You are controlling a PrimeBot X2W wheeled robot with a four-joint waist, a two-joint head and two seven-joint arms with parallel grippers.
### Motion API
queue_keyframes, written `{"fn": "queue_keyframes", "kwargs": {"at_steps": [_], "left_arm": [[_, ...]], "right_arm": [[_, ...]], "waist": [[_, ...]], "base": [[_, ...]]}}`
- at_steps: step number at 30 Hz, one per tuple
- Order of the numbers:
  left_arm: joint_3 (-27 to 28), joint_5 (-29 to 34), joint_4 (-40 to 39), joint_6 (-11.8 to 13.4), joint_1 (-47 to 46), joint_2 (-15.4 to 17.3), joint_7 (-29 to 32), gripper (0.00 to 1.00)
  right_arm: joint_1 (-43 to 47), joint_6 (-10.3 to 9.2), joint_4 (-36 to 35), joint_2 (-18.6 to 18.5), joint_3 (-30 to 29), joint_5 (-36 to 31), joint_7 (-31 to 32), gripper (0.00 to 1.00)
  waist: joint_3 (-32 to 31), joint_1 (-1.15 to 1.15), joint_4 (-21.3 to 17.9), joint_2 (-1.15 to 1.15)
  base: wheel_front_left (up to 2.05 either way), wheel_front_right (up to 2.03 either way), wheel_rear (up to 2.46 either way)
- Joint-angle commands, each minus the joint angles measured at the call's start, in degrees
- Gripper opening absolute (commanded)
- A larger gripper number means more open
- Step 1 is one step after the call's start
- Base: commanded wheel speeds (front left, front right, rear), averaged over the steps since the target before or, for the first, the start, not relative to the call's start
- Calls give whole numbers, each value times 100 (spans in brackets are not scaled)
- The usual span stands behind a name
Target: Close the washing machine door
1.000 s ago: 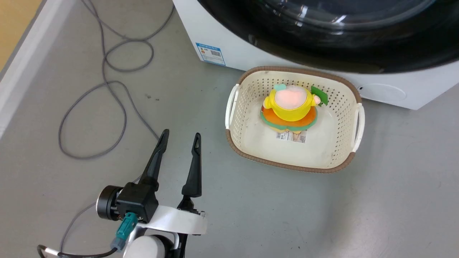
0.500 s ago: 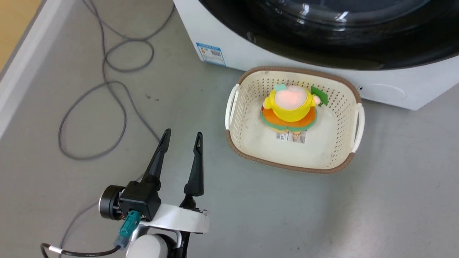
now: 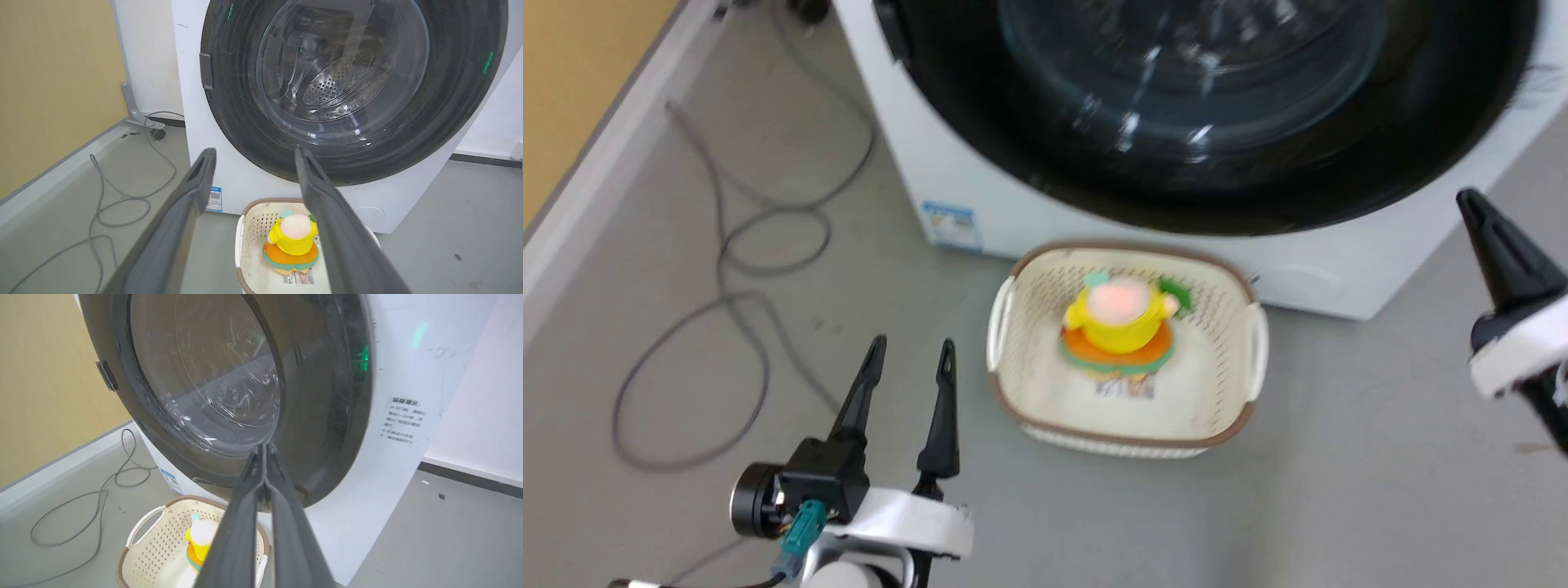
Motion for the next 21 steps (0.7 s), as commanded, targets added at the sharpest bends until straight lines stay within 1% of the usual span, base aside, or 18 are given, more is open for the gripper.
{"fn": "queue_keyframes", "kwargs": {"at_steps": [1, 4, 6, 10, 12, 18, 19, 20, 21], "left_arm": [[54, 30, 49, -32, 94, 10, -25, 100], [152, 4, 143, -73, 237, 22, -25, 100], [197, 0, 235, -105, 345, 38, -25, 100], [289, 7, 296, -146, 510, 47, -25, 100], [320, 19, 304, -164, 591, 49, -25, 100], [364, 45, 332, -209, 797, 46, -25, 100], [367, 48, 336, -215, 822, 45, -25, 100], [369, 51, 338, -220, 841, 44, -25, 100], [374, 54, 339, -221, 859, 43, -25, 100]], "right_arm": [[266, -4, -225, 74, -125, -110, -24, 0], [856, -4, -741, 245, -463, -402, -25, 0], [1295, -4, -1089, 325, -653, -836, -25, 0], [2181, -4, -1737, 749, -1173, -1390, -26, 0], [2559, -4, -2019, 1019, -1447, -1611, -26, 0], [3429, -4, -2559, 1750, -2029, -2116, -26, 0], [3524, -4, -2611, 1845, -2090, -2191, -26, 20], [3605, -4, -2657, 1924, -2143, -2278, -23, 69], [3674, -4, -2699, 1999, -2198, -2361, -19, 100]], "waist": [[-360, 0, -320, 0], [-567, 0, -514, 0], [-717, 0, -616, 0], [-914, 0, -766, 0], [-991, 0, -828, 0], [-1176, 0, -918, 0], [-1196, 0, -924, 0], [-1211, 0, -927, 0], [-1232, 0, -928, 0]], "base": [[0, 0, 0], [0, 0, 0], [0, 0, 0], [0, 0, 0], [0, 0, 0], [0, 0, 0], [0, 0, 0], [0, 0, 0], [0, 0, 0]]}}
